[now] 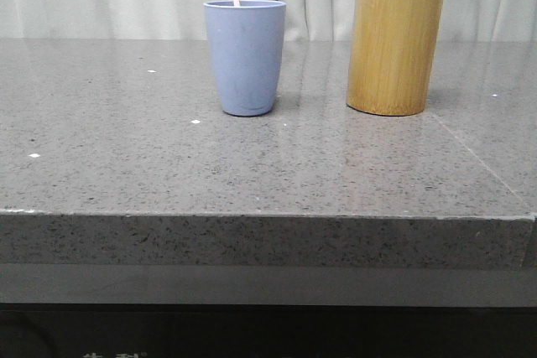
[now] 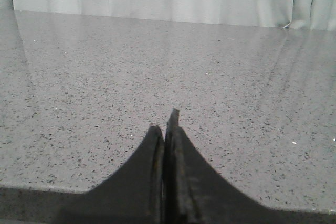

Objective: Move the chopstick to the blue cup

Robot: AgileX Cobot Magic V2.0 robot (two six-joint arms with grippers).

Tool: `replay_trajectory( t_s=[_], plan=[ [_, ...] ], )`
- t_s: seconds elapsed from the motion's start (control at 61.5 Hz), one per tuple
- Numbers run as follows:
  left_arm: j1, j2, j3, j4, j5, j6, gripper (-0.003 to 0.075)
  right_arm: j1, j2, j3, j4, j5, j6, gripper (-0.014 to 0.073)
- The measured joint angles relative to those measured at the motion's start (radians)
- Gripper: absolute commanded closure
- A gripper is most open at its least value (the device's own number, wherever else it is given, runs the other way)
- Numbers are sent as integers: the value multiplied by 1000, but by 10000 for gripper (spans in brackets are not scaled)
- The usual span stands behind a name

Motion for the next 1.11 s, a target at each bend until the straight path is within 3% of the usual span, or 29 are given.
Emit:
replay_trajectory(
  t_s=[0.407, 0.667, 0.927, 1.106],
  plan=[
    [0, 0, 0, 0, 0, 0, 739, 0, 0, 16, 0, -26, 0, 662],
    [0, 0, 0, 0, 0, 0, 739, 0, -2, 247, 11, -199, 0, 662],
    [0, 0, 0, 0, 0, 0, 739, 0, -76, 449, 48, -209, 0, 662],
    [0, 0, 0, 0, 0, 0, 739, 0, -84, 469, 58, -209, 0, 662]
  ],
)
